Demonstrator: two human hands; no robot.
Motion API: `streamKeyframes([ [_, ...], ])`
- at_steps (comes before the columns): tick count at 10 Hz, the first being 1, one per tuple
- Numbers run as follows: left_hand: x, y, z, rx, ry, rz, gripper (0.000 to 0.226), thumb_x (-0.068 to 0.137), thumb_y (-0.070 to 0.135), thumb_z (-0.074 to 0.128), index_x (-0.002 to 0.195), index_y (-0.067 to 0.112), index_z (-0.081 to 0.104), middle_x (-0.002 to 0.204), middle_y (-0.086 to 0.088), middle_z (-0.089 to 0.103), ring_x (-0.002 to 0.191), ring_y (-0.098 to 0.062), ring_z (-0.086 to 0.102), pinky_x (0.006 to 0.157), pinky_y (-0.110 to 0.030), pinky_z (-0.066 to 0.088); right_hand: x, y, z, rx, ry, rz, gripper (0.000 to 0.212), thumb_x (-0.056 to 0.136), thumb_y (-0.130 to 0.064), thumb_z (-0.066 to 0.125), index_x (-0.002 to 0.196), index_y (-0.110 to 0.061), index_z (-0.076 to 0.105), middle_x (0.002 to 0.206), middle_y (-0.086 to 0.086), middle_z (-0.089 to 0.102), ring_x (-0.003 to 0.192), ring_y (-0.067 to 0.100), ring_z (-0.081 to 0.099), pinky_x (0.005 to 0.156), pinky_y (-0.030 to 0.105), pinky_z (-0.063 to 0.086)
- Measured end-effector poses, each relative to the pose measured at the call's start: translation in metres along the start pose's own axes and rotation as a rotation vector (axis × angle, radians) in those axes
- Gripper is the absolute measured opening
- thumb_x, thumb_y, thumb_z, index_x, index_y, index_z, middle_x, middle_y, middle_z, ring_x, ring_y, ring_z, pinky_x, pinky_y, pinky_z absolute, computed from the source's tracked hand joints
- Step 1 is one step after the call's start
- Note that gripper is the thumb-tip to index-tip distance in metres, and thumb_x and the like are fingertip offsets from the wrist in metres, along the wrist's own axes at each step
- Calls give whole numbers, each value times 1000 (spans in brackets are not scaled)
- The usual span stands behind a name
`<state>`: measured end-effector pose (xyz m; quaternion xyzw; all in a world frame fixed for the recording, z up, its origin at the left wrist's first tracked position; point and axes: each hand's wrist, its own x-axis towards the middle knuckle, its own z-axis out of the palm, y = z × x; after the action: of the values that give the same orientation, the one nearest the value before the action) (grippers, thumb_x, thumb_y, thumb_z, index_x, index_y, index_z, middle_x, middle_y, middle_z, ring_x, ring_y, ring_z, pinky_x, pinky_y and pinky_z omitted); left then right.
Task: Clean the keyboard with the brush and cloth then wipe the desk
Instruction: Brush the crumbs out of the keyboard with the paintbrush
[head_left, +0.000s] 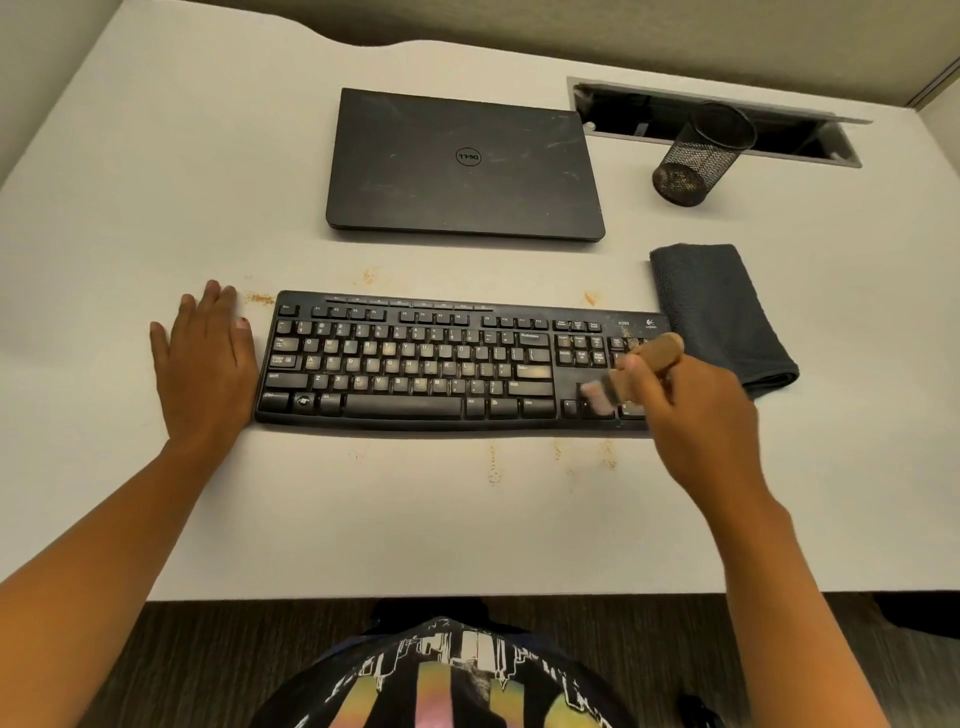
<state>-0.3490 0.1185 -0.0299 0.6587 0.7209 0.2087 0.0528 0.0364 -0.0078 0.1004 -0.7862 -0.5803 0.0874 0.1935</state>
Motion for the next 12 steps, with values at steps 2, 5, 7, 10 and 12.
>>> streamKeyframes([
  [2, 0, 1, 0, -10, 0, -5, 44, 106, 23, 28, 148, 11, 37, 156, -9, 33, 147, -29, 23, 119, -49, 8, 4, -2, 3, 259, 3, 77, 35, 99, -32, 50, 67, -20, 59, 56, -2, 54, 50, 15, 46, 46, 25, 30],
  [5, 0, 2, 0, -16, 10, -1, 44, 106, 22, 29, 147, 10, 38, 156, -10, 35, 146, -29, 24, 119, -49, 8, 6, -8, 26, 316, 174, 40, 35, 101, -28, 48, 68, -18, 54, 56, -4, 53, 51, 13, 51, 49, 33, 43],
  [7, 0, 0, 0, -4, 14, 7, 44, 106, 22, 29, 147, 10, 39, 155, -11, 36, 145, -30, 25, 118, -51, 10, -10, -6, 44, 221, 295, -127, 31, 100, -20, 42, 77, -8, 59, 61, -4, 54, 50, 13, 50, 45, 36, 44],
  [10, 0, 1, -1, -16, 18, 4, 43, 106, 22, 29, 146, 10, 39, 155, -10, 36, 146, -29, 25, 118, -50, 8, -12, 0, 53, 288, 369, -176, 18, 95, -3, 53, 88, -1, 70, 72, 3, 67, 57, 12, 57, 52, 12, 42],
  [12, 0, 0, 0, -3, 16, 5, 44, 106, 23, 28, 147, 10, 38, 155, -10, 35, 146, -28, 24, 118, -50, 9, -24, 4, 49, 278, 427, -178, 16, 93, -3, 55, 94, 2, 70, 80, 7, 71, 67, 6, 59, 67, 1, 45],
])
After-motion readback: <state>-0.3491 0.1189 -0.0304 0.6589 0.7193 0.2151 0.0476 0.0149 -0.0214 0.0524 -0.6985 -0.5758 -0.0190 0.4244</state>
